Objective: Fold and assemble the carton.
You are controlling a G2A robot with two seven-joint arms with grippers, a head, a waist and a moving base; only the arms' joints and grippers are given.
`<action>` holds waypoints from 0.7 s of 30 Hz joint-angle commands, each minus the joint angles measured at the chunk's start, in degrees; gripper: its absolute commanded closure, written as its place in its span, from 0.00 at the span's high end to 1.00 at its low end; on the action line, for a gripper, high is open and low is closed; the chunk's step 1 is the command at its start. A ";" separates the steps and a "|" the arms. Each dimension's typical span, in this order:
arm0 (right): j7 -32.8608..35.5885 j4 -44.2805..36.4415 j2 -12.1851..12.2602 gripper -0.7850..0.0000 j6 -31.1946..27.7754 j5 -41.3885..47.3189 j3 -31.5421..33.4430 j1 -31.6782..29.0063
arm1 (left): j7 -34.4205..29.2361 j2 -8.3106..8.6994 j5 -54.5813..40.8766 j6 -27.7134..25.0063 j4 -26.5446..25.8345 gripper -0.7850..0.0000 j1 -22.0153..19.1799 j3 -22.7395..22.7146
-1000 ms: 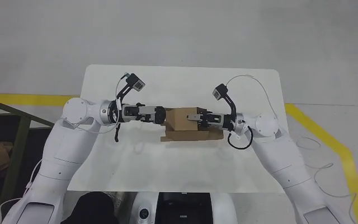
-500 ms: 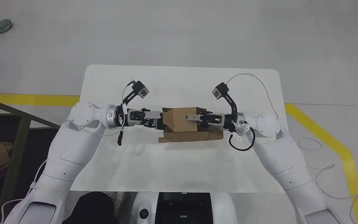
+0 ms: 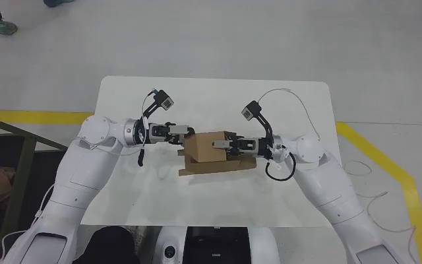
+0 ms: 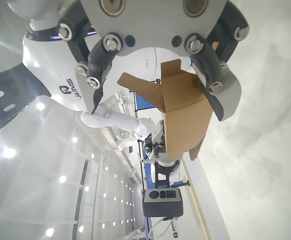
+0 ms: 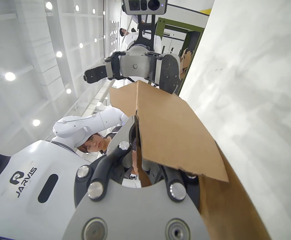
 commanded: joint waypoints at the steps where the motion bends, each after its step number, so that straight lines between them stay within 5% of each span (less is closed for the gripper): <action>1: -0.32 0.60 0.06 0.00 -0.19 -0.48 0.33 0.15 | -0.21 0.16 0.94 0.32 0.24 1.00 0.09 -0.36; 11: -1.74 1.14 0.70 0.00 -0.03 -3.01 2.81 -0.10 | -0.55 0.93 0.29 1.15 -1.18 1.00 2.67 -3.42; 21: -2.37 0.71 0.29 0.00 0.01 -2.76 1.04 -0.29 | 0.00 0.46 -1.68 0.36 -1.74 1.00 1.79 -1.68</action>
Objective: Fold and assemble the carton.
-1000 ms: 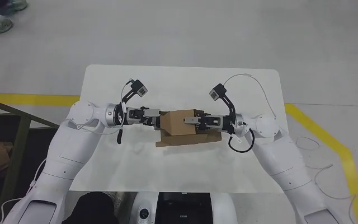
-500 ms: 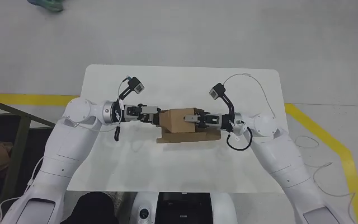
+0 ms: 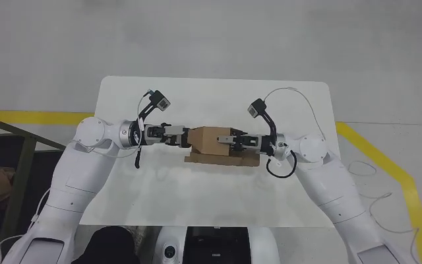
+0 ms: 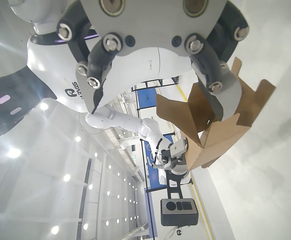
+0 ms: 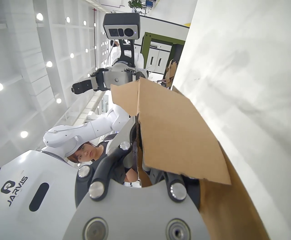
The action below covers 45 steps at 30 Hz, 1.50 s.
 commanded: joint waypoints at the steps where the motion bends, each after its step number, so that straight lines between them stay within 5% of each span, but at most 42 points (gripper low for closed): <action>1: 0.11 -0.22 -0.06 0.00 -0.09 0.19 -0.20 0.03 | -0.01 -0.09 -0.03 -0.12 0.39 1.00 -0.34 0.39; 45: 5.64 0.16 -1.79 0.00 -1.37 5.42 -5.79 1.30 | 0.60 0.75 2.59 0.13 -0.72 1.00 -0.43 -2.50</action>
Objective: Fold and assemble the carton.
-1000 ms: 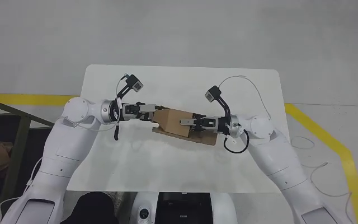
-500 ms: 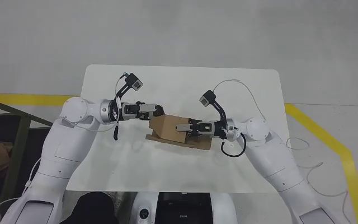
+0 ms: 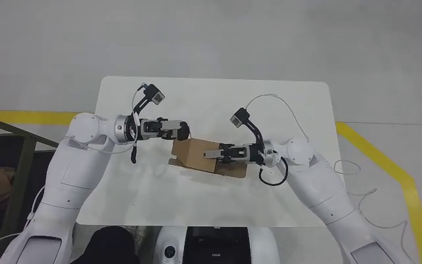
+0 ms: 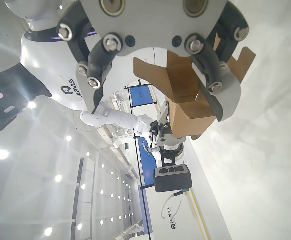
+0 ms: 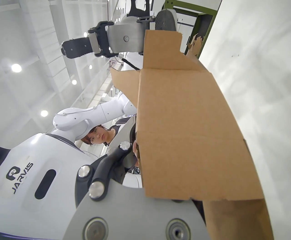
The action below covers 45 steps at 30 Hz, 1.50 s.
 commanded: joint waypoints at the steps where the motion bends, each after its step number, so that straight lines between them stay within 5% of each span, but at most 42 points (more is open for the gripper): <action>1: 0.28 0.02 -0.05 0.00 0.16 0.04 -0.19 0.09 | 0.00 0.09 -0.03 0.15 -0.30 1.00 0.38 -0.30; 32: 2.83 2.95 -1.81 0.00 -0.42 2.24 -3.86 2.53 | 1.51 0.11 1.39 -1.84 -0.96 1.00 -1.33 0.18; 45: 2.83 3.99 -2.49 0.00 -0.94 2.55 -4.73 3.34 | 0.71 -0.82 -0.86 -2.74 0.78 1.00 -3.31 4.64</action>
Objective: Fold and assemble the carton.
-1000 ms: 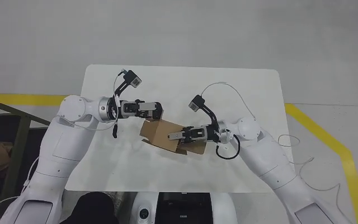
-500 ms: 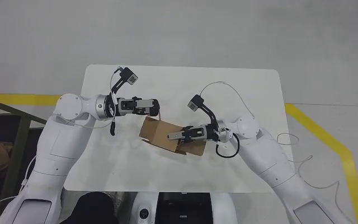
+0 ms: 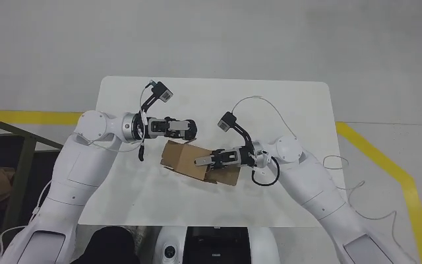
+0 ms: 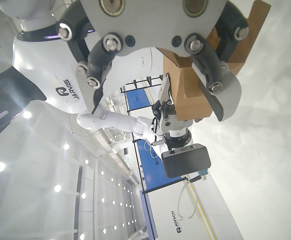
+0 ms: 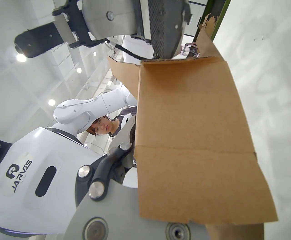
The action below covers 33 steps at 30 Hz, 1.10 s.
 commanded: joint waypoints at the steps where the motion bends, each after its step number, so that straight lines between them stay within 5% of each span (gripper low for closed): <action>1: -0.02 0.20 -0.02 0.00 -0.02 -0.08 0.09 0.01 | -0.47 -0.05 -0.63 0.42 0.52 1.00 -0.15 0.24; 17: -0.90 1.21 0.32 0.00 -0.16 -1.55 2.15 -0.63 | -0.48 0.21 0.42 -0.25 3.10 1.00 -0.60 -1.38; 24: -1.72 0.85 1.25 0.00 0.46 -3.96 5.10 -1.37 | -0.08 1.06 1.55 0.75 -0.36 1.00 2.40 -4.77; 33: -3.82 0.32 2.06 0.00 0.63 -6.22 8.08 -1.99 | 1.55 0.58 -0.73 1.13 -3.71 1.00 5.82 -1.89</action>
